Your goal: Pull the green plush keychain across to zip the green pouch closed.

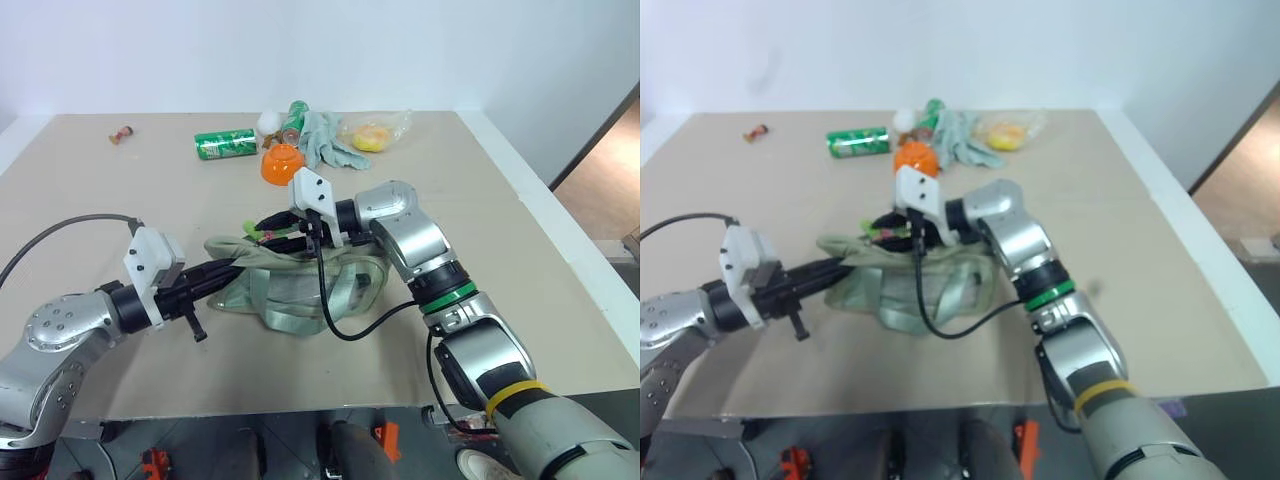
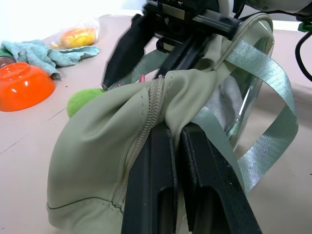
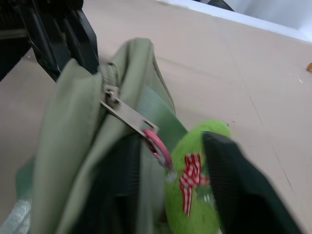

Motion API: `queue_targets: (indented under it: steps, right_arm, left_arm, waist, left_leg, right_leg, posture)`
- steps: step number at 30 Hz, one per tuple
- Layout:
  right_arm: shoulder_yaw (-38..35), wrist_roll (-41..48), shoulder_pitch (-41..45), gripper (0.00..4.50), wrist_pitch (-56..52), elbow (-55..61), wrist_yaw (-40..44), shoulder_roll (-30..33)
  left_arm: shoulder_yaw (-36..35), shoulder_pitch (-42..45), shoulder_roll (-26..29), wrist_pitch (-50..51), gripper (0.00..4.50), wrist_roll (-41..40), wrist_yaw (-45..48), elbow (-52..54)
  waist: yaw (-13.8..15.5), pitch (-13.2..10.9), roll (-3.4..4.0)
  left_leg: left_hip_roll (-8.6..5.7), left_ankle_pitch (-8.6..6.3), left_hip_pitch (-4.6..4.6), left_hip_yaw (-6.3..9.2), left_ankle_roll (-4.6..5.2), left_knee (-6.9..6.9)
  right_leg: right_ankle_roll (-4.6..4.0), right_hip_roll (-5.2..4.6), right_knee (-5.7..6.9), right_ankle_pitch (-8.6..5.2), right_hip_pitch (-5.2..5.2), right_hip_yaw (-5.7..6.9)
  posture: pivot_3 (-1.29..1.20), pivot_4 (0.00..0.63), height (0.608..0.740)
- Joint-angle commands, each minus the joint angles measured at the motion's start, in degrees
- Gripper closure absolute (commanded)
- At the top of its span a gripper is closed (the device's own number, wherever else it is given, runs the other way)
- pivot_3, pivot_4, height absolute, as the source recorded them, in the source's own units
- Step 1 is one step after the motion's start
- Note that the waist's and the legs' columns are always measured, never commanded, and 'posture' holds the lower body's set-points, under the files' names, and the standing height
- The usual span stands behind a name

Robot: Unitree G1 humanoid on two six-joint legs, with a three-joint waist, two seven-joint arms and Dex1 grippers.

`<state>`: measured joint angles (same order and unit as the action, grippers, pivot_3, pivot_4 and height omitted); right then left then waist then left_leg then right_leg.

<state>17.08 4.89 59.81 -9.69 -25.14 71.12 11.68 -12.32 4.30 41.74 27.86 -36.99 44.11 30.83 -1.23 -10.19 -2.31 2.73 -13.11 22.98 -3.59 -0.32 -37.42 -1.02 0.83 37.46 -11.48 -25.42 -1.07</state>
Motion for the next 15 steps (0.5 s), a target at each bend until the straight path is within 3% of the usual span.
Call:
queue_targets:
  steps: [1,2,15]
  right_arm:
    - [-0.5,1.1,1.7,4.31,0.9,-0.3,0.0,-1.0]
    - [-0.8,1.1,1.8,4.47,1.2,-0.6,-0.2,-0.9]
    - [-7.5,4.5,6.3,4.47,0.7,-1.2,-4.5,0.8]
  left_arm:
    - [-0.7,0.5,0.2,-0.3,4.50,0.1,-0.1,0.4]
    - [-0.8,0.6,0.3,-0.4,4.50,0.2,0.0,0.2]
    - [-2.0,3.7,-1.1,0.1,4.50,0.2,-2.7,-3.4]
  waist:
    - [0.0,0.0,0.00]
    - [0.0,0.0,0.00]
    - [0.0,0.0,0.01]
  left_leg:
    - [0.00,0.00,0.00,0.00,0.00,0.00]
    - [0.00,0.00,0.00,0.00,0.00,0.00]
    - [-0.02,0.00,0.05,0.00,0.00,-0.02]
  right_leg:
    - [0.00,0.00,0.00,0.00,0.00,0.00]
    - [0.00,0.00,0.00,0.00,0.00,0.00]
    - [0.01,-0.02,0.00,0.01,-0.01,0.01]
  posture:
    - [0.00,0.150,0.740]
    - [0.00,0.150,0.740]
    - [0.00,0.150,0.740]
